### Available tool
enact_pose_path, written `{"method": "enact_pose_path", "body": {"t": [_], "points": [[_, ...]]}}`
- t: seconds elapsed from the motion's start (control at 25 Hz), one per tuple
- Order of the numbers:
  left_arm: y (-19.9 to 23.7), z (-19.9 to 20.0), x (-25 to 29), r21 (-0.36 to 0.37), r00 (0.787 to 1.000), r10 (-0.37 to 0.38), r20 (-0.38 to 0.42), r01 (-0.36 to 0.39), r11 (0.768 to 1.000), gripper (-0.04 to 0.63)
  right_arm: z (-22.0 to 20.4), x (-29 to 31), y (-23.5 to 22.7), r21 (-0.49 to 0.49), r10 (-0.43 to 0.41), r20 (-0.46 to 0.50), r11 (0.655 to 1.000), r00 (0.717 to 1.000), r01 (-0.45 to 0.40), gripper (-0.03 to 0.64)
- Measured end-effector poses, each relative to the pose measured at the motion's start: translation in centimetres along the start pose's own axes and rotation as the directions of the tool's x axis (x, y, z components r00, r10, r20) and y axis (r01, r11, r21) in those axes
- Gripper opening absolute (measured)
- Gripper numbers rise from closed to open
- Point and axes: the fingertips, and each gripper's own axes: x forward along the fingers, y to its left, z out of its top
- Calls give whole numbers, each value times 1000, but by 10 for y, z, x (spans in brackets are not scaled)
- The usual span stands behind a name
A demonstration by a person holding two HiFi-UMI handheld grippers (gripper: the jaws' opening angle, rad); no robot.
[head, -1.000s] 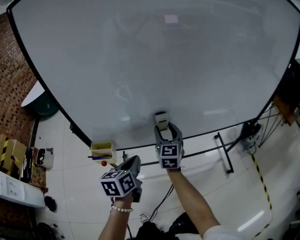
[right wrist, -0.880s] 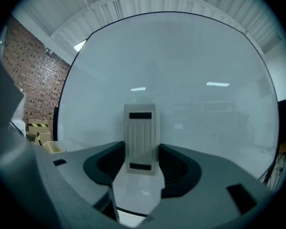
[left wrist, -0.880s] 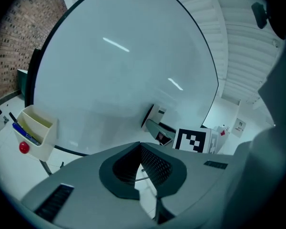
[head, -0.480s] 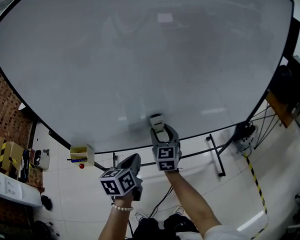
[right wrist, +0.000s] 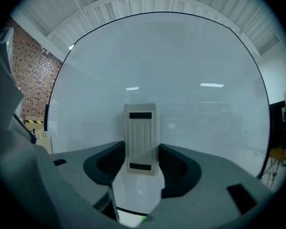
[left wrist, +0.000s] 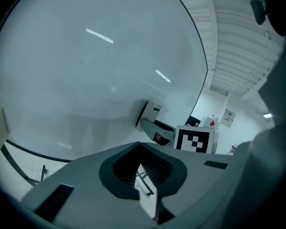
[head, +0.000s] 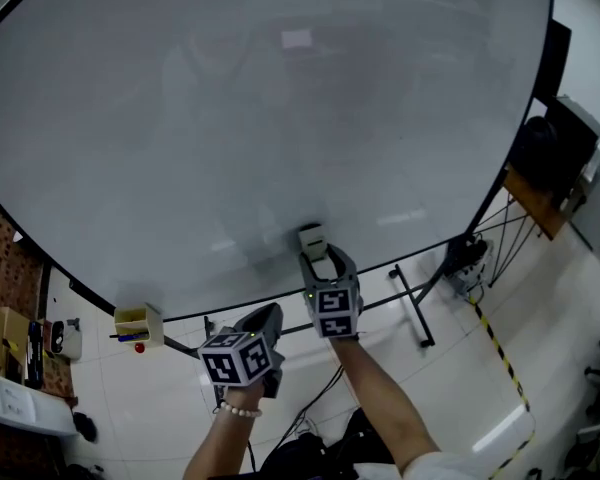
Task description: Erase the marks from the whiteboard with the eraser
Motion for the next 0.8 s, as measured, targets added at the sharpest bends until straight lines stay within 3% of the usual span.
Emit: {"method": "enact_pose_path", "body": {"t": [0.24, 0.36, 0.8], "points": [[-41, -13, 43, 15, 998, -36, -52, 37, 999, -12, 0, -9, -55, -56, 13, -10, 998, 1000, -13, 255], [-66, -11, 69, 17, 999, -29, -44, 29, 999, -12, 7, -15, -84, -11, 32, 7, 999, 999, -32, 255], [-155, -17, 162, -25, 1000, -5, -1, 5, 1000, -12, 1, -29, -208, -99, 86, -7, 991, 996, -86, 256]]}}
